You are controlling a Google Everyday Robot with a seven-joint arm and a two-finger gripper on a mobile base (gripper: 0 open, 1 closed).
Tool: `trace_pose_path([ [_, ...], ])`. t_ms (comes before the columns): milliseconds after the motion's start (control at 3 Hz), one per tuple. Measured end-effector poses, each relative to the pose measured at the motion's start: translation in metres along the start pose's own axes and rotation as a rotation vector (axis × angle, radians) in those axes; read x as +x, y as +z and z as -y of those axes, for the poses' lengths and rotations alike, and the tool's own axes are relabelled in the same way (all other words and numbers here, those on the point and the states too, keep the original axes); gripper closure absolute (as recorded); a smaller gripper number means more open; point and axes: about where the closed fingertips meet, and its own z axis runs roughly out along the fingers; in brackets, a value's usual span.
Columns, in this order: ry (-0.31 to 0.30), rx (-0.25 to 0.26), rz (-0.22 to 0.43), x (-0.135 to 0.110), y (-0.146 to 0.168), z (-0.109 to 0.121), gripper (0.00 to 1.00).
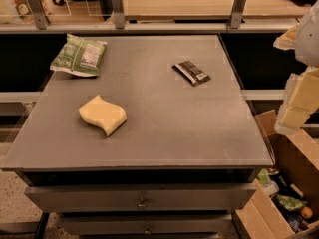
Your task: Move sponge near green jalapeno chip bag
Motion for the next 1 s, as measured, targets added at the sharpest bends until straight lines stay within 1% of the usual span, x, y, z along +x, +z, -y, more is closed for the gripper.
trace_pose_path([
  [333,0.000,0.000,0.000,0.000,0.000,0.000,0.00],
  [667,-0.029,-0.002,0.007,-0.022,0.010,-0.008,0.00],
  [1000,-0.071,-0.028,0.058,-0.067,0.033,-0.021,0.00],
])
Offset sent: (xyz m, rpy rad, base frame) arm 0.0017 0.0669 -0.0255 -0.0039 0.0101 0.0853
